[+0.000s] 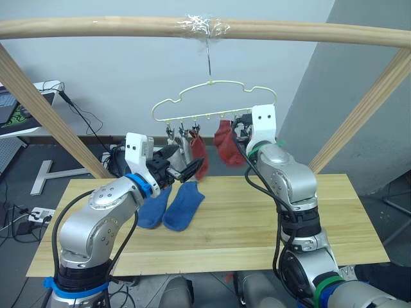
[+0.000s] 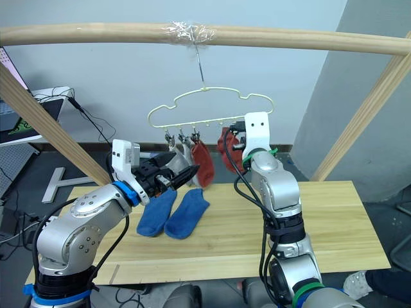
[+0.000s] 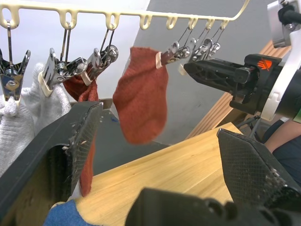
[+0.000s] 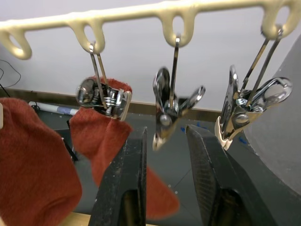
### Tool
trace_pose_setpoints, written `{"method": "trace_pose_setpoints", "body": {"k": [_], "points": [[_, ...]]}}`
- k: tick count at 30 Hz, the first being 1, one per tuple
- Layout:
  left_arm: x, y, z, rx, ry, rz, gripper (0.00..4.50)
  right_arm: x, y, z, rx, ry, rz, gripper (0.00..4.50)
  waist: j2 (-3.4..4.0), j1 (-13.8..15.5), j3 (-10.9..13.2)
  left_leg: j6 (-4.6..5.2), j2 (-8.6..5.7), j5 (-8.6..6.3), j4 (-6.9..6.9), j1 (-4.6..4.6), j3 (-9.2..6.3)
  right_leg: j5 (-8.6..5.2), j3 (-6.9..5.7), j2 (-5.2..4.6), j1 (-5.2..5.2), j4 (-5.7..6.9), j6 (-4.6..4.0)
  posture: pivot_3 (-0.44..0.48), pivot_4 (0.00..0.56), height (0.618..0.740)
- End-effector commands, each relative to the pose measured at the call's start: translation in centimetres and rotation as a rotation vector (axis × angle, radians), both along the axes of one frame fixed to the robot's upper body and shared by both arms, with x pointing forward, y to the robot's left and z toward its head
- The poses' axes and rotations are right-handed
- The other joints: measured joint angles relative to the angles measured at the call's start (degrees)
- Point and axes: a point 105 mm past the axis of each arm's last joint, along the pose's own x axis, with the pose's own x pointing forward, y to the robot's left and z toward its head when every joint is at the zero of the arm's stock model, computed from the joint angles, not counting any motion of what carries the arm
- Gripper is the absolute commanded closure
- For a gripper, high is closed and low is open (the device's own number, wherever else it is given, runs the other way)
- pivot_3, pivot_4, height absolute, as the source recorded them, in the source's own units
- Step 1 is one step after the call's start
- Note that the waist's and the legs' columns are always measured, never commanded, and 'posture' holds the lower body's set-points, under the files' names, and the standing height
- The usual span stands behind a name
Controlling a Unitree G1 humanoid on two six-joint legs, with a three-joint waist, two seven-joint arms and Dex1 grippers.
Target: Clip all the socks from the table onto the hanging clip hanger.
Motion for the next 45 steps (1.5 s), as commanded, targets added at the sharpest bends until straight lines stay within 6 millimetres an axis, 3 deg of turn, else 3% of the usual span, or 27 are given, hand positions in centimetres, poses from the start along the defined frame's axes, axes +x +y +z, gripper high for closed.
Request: {"method": "trace_pose_setpoints", "body": {"k": [1,19,45], "points": [[-0.2,0.0,1.5,-0.004,-0.068,0.002,0.00,0.2,0.1,1.7,0.014,-0.064,-0.007,2.39,0.00,0.0,0.0,0.00,0.00,0.00,0.00,0.00,0.00,0.00,0.00,0.00,0.00,0.00,0.00,-0.050,0.144,0.740],[-0.2,0.3,1.5,-0.001,-0.075,0.028,0.00,2.6,0.7,3.1,0.014,-0.121,-0.009,2.39,-0.01,0.1,0.0,0.00,0.00,0.00,0.01,0.00,0.00,0.01,-0.01,0.00,0.00,0.02,-0.01,-0.026,0.132,0.740],[-0.5,0.4,1.1,-0.006,-0.069,0.046,0.00,3.2,1.3,3.8,0.015,-0.146,0.006,2.39,-0.01,0.6,0.0,-0.01,0.00,0.00,0.03,0.00,0.00,0.01,-0.01,-0.01,0.00,0.07,-0.02,-0.015,0.127,0.740]]}}
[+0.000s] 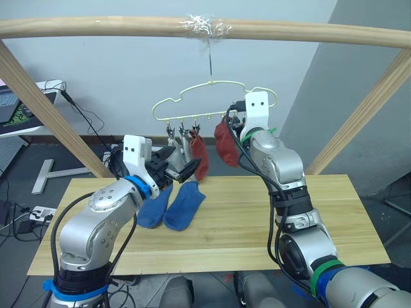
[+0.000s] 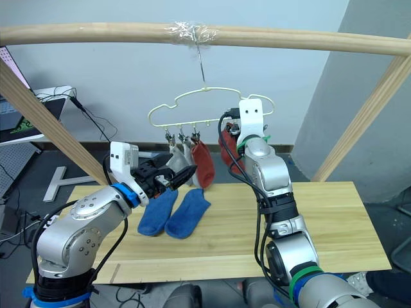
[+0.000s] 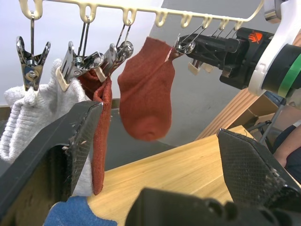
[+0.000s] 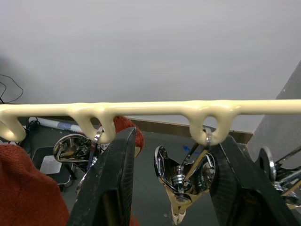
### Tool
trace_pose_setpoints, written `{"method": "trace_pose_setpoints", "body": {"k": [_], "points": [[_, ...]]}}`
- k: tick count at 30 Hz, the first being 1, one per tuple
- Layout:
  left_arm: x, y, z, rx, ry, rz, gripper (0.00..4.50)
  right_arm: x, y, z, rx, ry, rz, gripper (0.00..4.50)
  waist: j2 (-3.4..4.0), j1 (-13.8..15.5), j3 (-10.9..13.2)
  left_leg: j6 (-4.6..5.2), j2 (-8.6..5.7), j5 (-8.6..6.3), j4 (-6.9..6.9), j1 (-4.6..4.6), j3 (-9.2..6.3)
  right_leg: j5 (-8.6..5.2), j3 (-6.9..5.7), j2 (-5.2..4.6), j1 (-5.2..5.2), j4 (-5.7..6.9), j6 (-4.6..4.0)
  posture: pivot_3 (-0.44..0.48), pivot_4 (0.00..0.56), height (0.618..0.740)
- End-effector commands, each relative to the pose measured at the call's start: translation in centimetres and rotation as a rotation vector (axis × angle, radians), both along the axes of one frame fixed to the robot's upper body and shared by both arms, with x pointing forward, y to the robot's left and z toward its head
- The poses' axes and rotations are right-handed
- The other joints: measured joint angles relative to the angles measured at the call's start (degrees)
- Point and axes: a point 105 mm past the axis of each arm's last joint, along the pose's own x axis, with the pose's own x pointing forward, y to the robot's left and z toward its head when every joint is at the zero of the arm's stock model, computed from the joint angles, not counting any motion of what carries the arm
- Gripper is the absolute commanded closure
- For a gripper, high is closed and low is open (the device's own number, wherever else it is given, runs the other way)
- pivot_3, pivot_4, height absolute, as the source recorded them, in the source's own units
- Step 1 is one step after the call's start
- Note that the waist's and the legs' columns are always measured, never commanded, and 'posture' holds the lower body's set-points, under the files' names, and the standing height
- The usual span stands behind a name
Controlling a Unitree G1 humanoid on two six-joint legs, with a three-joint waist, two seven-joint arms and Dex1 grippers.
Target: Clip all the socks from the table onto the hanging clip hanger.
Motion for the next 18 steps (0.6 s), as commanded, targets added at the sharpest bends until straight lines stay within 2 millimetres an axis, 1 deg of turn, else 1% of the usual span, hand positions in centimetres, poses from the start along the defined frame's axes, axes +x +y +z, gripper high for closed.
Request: {"method": "trace_pose_setpoints", "body": {"k": [1,8,11,14,16,18], "points": [[-0.48,-0.10,1.46,-0.006,-0.076,-0.001,0.00,0.03,0.17,2.18,0.010,-0.071,0.001,2.39,0.00,0.1,0.0,0.00,0.00,0.00,0.00,0.00,0.00,0.00,0.00,0.00,0.00,0.00,0.00,-0.015,0.126,0.740],[-0.49,-0.11,1.39,-0.004,-0.074,-0.001,0.00,0.16,-0.03,2.35,0.005,-0.078,-0.016,2.39,0.00,0.4,0.0,0.00,0.00,0.00,0.01,0.00,0.00,0.00,-0.01,0.00,0.00,0.02,-0.01,-0.015,0.123,0.740],[-0.51,-0.09,1.37,-0.003,-0.073,-0.001,0.00,0.18,-0.16,2.39,0.003,-0.081,-0.027,2.96,-0.01,0.5,0.0,0.00,0.00,0.00,0.01,0.00,0.00,0.00,0.00,0.00,0.00,0.02,-0.01,-0.018,0.121,0.740],[-0.46,-0.10,1.35,-0.001,-0.072,-0.002,0.00,0.21,-0.29,2.43,0.002,-0.085,-0.035,3.91,-0.01,0.6,0.0,0.00,0.00,0.00,0.02,0.00,0.01,0.00,0.00,0.00,0.00,0.02,-0.01,-0.020,0.121,0.740],[-0.43,-0.12,1.34,-0.001,-0.072,-0.003,0.00,0.22,-0.38,2.47,0.003,-0.087,-0.040,4.39,-0.01,0.6,0.0,0.00,0.00,0.00,0.03,0.00,0.01,0.00,0.00,0.00,0.00,0.03,-0.01,-0.020,0.121,0.740],[-0.40,-0.09,1.31,0.000,-0.070,-0.002,0.00,0.26,-0.47,2.53,0.002,-0.090,-0.045,4.45,-0.01,0.6,0.0,0.00,0.00,0.00,0.03,0.01,0.01,0.01,0.00,0.00,0.00,0.04,-0.01,-0.022,0.121,0.740]]}}
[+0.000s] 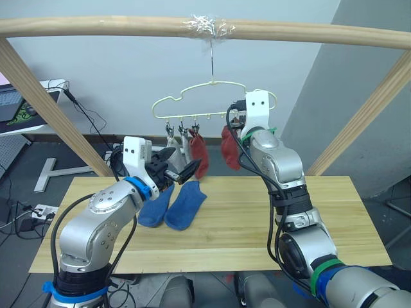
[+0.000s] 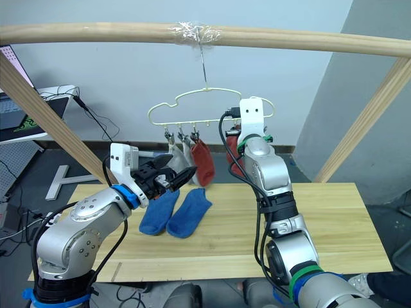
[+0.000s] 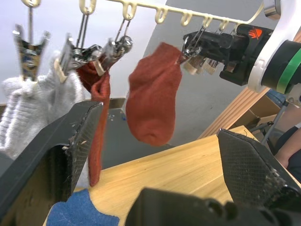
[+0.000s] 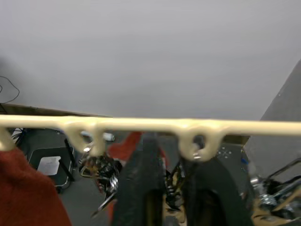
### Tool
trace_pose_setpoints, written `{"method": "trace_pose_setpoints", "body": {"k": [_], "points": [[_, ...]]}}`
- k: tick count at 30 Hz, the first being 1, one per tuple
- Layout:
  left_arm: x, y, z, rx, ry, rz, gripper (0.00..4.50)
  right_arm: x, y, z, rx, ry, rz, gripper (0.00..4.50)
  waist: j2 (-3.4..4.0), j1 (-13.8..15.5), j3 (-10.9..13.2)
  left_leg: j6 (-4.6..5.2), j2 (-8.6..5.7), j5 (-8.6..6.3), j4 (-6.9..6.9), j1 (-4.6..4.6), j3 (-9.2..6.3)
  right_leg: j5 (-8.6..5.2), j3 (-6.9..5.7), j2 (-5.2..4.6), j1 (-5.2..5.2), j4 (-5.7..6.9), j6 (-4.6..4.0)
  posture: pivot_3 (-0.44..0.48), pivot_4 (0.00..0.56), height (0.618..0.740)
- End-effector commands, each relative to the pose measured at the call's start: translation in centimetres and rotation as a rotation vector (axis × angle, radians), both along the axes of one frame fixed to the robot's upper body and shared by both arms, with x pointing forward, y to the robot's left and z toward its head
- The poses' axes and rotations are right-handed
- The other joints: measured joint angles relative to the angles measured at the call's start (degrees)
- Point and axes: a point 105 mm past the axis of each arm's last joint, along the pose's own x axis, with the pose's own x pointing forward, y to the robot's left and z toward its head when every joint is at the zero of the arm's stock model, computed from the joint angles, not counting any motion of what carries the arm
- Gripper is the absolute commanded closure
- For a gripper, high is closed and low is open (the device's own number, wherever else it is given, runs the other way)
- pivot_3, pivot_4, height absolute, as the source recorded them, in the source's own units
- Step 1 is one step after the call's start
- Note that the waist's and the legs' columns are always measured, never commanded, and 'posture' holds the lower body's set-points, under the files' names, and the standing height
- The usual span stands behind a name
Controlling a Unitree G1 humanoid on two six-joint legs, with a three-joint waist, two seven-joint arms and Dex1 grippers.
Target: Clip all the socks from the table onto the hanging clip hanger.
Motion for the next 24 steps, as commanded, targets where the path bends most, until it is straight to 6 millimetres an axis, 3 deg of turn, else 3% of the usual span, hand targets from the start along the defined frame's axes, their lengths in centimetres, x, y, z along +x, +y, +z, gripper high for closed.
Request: {"method": "trace_pose_setpoints", "body": {"k": [1,14,24], "points": [[-0.3,-0.1,1.5,0.003,-0.076,-0.004,0.00,0.1,-0.2,2.4,0.010,-0.083,-0.018,4.45,0.00,0.0,0.0,0.00,0.00,0.00,0.00,0.00,0.00,0.00,0.00,0.00,0.00,0.00,0.00,-0.023,0.121,0.740],[-0.1,0.1,-0.1,0.051,-0.016,0.023,0.00,0.2,-0.2,2.5,0.011,-0.081,-0.016,4.45,0.00,0.0,0.0,0.00,0.00,0.00,0.01,0.01,0.00,0.00,0.00,0.00,0.00,0.03,0.00,-0.025,0.121,0.740],[1.1,2.2,-7.9,0.230,0.186,0.135,0.00,0.1,-0.2,2.4,0.012,-0.078,-0.013,4.45,-0.01,-0.1,-0.1,0.00,-0.01,0.00,0.03,0.05,0.03,0.00,0.02,0.00,-0.01,0.14,0.00,-0.029,0.122,0.740]]}}
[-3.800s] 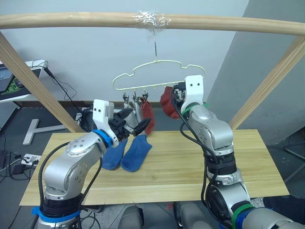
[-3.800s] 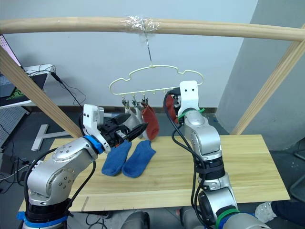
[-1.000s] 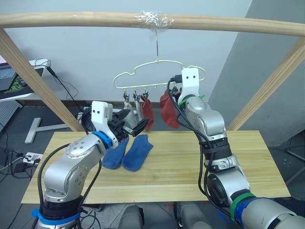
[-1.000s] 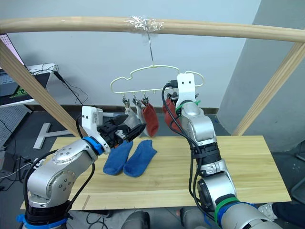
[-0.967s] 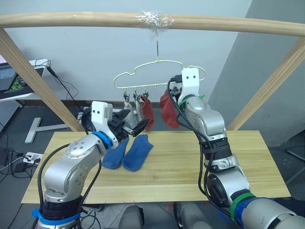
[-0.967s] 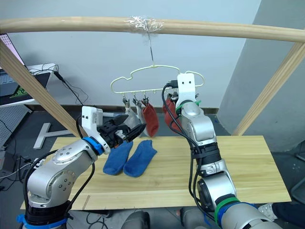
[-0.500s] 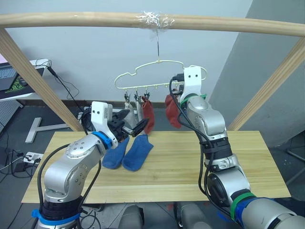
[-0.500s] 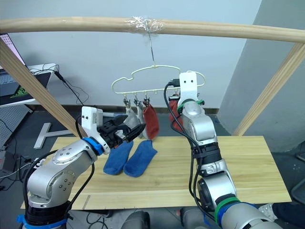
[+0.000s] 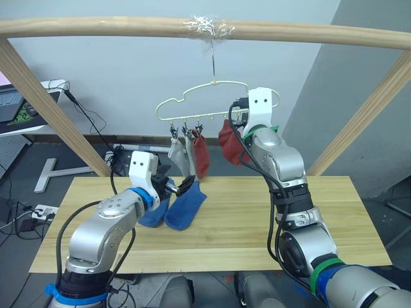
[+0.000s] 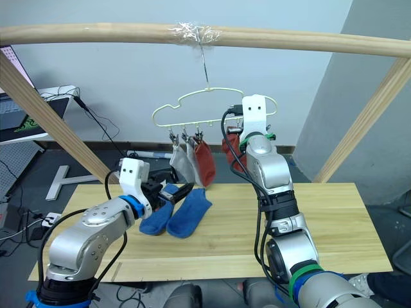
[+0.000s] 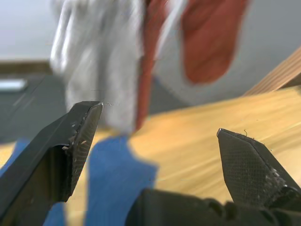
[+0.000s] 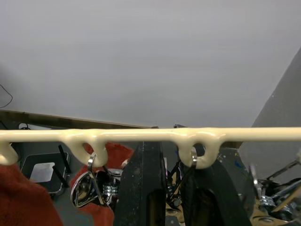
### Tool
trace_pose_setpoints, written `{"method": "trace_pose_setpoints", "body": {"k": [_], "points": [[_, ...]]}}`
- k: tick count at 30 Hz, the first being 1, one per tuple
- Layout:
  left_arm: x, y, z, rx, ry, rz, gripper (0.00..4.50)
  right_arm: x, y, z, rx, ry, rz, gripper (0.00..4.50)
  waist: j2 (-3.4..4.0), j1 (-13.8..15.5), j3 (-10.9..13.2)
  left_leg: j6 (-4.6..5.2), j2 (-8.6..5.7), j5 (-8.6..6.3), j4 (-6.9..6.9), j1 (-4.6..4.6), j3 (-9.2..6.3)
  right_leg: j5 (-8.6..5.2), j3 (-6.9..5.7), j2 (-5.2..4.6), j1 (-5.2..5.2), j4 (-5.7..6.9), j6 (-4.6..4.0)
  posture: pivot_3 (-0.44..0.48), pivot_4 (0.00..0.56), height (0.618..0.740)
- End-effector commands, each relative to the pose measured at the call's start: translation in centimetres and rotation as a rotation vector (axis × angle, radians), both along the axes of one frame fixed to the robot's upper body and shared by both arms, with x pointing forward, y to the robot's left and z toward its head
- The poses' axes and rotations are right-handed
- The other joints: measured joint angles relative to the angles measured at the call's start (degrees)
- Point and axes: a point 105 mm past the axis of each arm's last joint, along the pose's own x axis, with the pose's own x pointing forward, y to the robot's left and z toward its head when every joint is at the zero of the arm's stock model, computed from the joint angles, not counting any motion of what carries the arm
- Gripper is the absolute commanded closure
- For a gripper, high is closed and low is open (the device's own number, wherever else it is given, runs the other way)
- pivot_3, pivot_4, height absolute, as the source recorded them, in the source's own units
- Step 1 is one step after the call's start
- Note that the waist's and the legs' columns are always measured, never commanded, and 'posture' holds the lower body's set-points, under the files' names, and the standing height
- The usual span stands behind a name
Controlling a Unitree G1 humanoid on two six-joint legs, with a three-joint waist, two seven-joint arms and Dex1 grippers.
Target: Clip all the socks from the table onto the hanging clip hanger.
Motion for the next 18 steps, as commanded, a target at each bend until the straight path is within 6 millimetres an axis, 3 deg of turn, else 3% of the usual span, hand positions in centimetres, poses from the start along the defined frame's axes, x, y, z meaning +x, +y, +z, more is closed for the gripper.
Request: {"method": "trace_pose_setpoints", "body": {"k": [1,6,18], "points": [[0.3,0.2,-1.3,0.036,-0.011,0.006,0.00,-0.1,0.2,2.0,0.011,-0.064,0.004,4.45,0.00,0.0,0.0,0.00,0.00,0.00,0.00,0.00,0.00,0.00,0.01,0.00,-0.01,0.01,0.00,-0.029,0.122,0.740],[1.4,-0.3,-4.0,0.038,0.030,0.019,0.00,-0.2,0.3,2.1,0.011,-0.067,0.010,4.45,-0.02,0.1,0.0,0.00,-0.01,0.00,0.00,0.00,0.01,0.00,0.00,-0.01,-0.05,0.11,0.00,-0.030,0.122,0.740],[4.1,-0.1,-7.6,0.059,0.112,0.107,0.00,-0.4,0.3,2.1,0.011,-0.064,0.008,4.45,-0.06,0.0,-0.1,0.00,0.00,0.00,0.04,0.03,0.03,0.00,0.01,0.00,-0.08,0.28,0.00,-0.050,0.128,0.740]]}}
